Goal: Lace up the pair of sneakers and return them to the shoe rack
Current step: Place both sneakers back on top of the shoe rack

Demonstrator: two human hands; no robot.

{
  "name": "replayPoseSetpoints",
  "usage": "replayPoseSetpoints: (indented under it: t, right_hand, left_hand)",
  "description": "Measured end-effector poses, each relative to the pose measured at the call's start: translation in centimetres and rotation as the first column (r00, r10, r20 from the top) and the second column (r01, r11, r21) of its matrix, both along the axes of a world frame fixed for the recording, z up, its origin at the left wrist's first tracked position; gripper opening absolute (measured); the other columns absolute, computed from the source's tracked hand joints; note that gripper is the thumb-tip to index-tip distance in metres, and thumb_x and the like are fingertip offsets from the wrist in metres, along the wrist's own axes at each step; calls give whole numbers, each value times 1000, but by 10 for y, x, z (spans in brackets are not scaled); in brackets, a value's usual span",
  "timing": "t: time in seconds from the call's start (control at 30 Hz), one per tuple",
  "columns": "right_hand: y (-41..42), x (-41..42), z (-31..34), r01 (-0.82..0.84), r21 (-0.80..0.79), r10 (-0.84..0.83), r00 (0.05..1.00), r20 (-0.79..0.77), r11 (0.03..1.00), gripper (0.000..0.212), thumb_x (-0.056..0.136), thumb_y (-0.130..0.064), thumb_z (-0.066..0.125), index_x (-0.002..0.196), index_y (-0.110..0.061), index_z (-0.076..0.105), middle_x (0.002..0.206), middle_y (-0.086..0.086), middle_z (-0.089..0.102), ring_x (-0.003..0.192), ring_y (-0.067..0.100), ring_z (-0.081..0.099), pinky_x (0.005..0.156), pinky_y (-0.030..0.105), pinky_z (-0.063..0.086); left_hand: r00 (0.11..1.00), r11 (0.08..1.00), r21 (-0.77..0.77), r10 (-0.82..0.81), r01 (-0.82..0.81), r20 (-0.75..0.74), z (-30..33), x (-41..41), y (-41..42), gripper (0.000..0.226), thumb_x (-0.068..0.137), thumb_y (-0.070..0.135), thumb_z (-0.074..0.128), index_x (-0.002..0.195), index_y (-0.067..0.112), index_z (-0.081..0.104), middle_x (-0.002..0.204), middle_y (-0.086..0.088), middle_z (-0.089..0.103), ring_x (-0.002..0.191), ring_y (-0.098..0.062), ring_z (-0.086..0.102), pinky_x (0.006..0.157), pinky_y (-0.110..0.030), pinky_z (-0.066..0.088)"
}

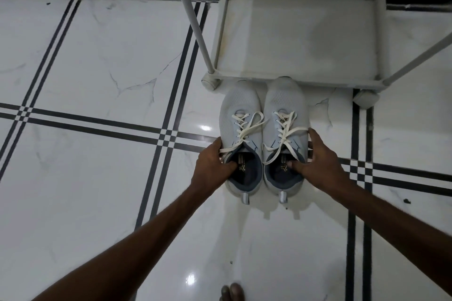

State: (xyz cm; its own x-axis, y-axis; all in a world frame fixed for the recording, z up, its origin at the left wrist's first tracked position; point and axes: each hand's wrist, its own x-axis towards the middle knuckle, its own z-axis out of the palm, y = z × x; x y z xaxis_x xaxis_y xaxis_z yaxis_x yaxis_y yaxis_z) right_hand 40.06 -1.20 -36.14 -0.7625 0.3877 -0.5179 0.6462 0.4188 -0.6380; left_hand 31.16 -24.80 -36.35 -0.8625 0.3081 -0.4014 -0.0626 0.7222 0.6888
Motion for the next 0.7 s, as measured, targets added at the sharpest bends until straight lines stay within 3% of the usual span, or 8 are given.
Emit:
replayPoseSetpoints:
  t: [0.2, 0.3, 0.37, 0.63, 0.7]
  right_hand:
    - [-8, 10, 139, 48, -31, -49, 998, -40, 998, 83, 80, -17, 75, 151, -21, 30, 111, 0, 65, 98, 20, 62, 83, 29, 48]
    - [-14, 16, 213, 100, -56, -102, 994, -32, 993, 79, 81, -13, 70, 149, -24, 33, 105, -2, 62, 95, 20, 61, 75, 26, 45]
    - [-16, 18, 263, 119, -40, -120, 992, -29, 992, 79, 79, -15, 70, 148, -26, 33, 107, -2, 63, 98, 23, 62, 80, 30, 48]
    - [-4, 4, 453, 181, 17, -179, 980, -90, 983, 79, 80, -18, 69, 148, -30, 30, 105, -1, 62, 96, 25, 62, 87, 40, 53]
    - [5, -9, 487, 200, 17, -196, 973, -121, 980, 77, 80, -19, 68, 147, -31, 31, 108, 1, 63, 99, 25, 62, 87, 43, 55]
  left_hand:
    - [999, 999, 49, 13, -15, 40, 131, 7, -6, 51, 66, 21, 65, 116, 25, 60, 94, 7, 69, 86, -13, 64, 70, -27, 55]
    - [999, 998, 59, 9, -12, 46, 205, 11, -9, 47, 67, 20, 66, 113, 26, 61, 91, 8, 69, 82, -10, 64, 65, -18, 48]
    - [999, 998, 65, -1, -2, 38, 257, 13, -10, 41, 69, 16, 68, 109, 25, 61, 87, 8, 69, 76, -6, 62, 61, -11, 44]
    - [1000, 985, 172, -23, 24, -12, 442, -13, 6, 41, 68, 20, 63, 107, 32, 61, 82, 9, 68, 73, -8, 60, 64, -24, 51]
    - [999, 981, 191, -29, 36, -39, 476, -29, 16, 41, 68, 18, 63, 107, 30, 62, 81, 9, 67, 70, -5, 57, 61, -17, 48]
